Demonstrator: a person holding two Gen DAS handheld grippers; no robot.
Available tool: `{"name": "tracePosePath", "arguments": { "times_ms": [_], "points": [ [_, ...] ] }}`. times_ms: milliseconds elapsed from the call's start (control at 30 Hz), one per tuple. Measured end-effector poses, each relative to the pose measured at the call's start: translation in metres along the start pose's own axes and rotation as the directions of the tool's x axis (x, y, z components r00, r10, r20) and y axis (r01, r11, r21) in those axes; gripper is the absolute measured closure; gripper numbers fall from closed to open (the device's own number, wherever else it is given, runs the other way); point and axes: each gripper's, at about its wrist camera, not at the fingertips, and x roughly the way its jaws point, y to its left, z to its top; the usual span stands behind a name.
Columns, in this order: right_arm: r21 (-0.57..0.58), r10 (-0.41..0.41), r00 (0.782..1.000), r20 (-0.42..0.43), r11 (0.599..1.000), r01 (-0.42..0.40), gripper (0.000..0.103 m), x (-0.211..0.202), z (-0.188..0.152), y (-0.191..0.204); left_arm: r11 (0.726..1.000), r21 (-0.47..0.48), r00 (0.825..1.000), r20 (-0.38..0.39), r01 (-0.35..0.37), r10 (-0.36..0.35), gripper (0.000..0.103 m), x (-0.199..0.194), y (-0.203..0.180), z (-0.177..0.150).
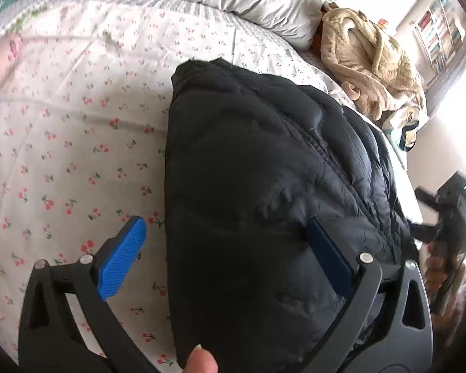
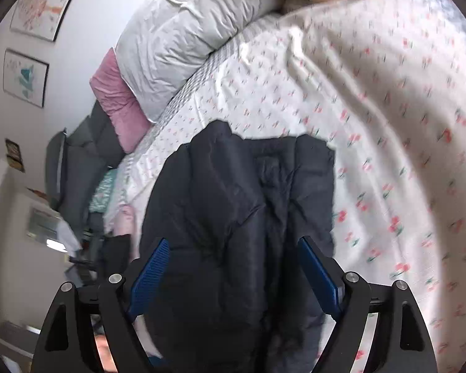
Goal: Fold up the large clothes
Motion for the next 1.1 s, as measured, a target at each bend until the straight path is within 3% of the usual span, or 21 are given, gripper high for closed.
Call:
{"name": "tracePosePath", "arguments": {
  "times_ms": [200,333,433,700,833,933,967,1000,1100],
  "points": [
    [0.059,-0.012,0.996,-0.086,0.998,0.018,0.017,0.032,-0.002,-0.018,0.979,-0.144,0.987,-0.039,0.146,-0.153,0.001,0.022,0.023,0.003],
    [0.089,0.011,0.994,-0.106,0.996,-0.001,0.016,0.045,-0.004,-0.034,0.923,-0.276,0.948,-0.099,0.268,-0.304,0.0,0.046,0.04,-0.003],
    [0.099,0.051,0.993,-0.106,0.994,-0.04,0.012,0.053,-0.003,-0.041,0.885,-0.343,0.92,-0.118,0.315,-0.373,0.0,0.06,0.051,-0.009],
    [0.202,0.221,0.971,-0.089,0.959,-0.2,0.009,0.075,0.0,-0.073,0.844,-0.395,0.895,-0.104,0.363,-0.434,0.0,0.071,0.05,-0.017],
    [0.166,0.221,0.971,-0.097,0.965,-0.203,0.01,0.076,-0.001,-0.069,0.842,-0.403,0.896,-0.103,0.359,-0.432,0.001,0.071,0.043,-0.019],
    [0.139,0.219,0.972,-0.086,0.969,-0.206,0.034,0.074,-0.005,-0.061,0.868,-0.371,0.916,-0.094,0.331,-0.389,0.008,0.06,0.032,-0.014],
    [0.137,0.24,0.968,-0.073,0.964,-0.229,0.053,0.071,-0.005,-0.058,0.873,-0.362,0.921,-0.087,0.326,-0.38,0.013,0.057,0.03,-0.012],
    [0.135,0.264,0.963,-0.054,0.958,-0.255,0.064,0.067,-0.005,-0.055,0.88,-0.349,0.926,-0.076,0.322,-0.369,0.015,0.052,0.027,-0.01],
    [0.098,0.292,0.956,-0.008,0.952,-0.289,0.074,0.055,-0.003,-0.045,0.897,-0.3,0.935,-0.037,0.325,-0.352,0.027,0.034,0.014,-0.005]
  ]
}}
